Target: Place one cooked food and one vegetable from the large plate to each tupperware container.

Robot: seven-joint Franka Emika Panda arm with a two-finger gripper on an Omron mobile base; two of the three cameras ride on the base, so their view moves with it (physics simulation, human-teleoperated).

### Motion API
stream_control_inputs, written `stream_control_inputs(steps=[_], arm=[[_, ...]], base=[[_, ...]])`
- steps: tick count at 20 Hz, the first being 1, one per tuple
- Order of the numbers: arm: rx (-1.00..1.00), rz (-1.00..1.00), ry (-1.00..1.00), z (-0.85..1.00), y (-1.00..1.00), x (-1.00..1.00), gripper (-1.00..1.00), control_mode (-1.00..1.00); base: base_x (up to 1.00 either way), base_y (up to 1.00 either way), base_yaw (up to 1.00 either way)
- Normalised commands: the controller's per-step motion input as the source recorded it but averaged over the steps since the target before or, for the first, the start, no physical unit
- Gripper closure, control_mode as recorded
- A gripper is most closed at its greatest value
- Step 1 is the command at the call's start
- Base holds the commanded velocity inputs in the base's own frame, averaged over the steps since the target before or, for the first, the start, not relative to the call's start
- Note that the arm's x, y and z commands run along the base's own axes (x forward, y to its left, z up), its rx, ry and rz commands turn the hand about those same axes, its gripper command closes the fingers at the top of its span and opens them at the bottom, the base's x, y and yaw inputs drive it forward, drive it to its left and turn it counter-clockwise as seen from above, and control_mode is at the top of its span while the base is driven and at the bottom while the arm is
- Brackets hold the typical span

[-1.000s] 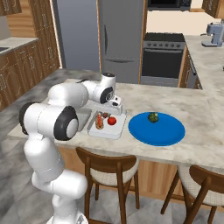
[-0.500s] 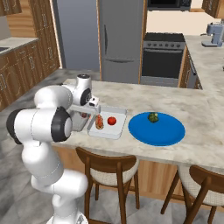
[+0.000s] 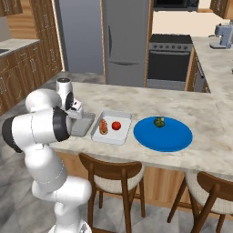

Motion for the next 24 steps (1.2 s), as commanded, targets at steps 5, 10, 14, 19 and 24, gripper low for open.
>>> stream_control_inputs(steps=[5, 10, 14, 19, 24], arm=[[0.07, 0.00, 0.04, -0.06, 0.35, 0.07, 1.00, -1.00], [0.00, -0.01, 0.00, -0.04, -0.13, -0.02, 1.00, -1.00], [0.00, -0.05, 0.00, 0.00, -0.32, -0.09, 1.00, -1.00], [0.02, -0.01, 0.06, -0.30, -0.06, 0.00, 1.00, -1.00], [0.01, 0.00, 0.15, -0.46, 0.02, 0.02, 1.00, -1.00]], base=[[0.00, 0.00, 0.00], [0.00, 0.00, 0.00], [0.00, 0.00, 0.00], [0.00, 0.00, 0.00], [0.00, 0.00, 0.00]])
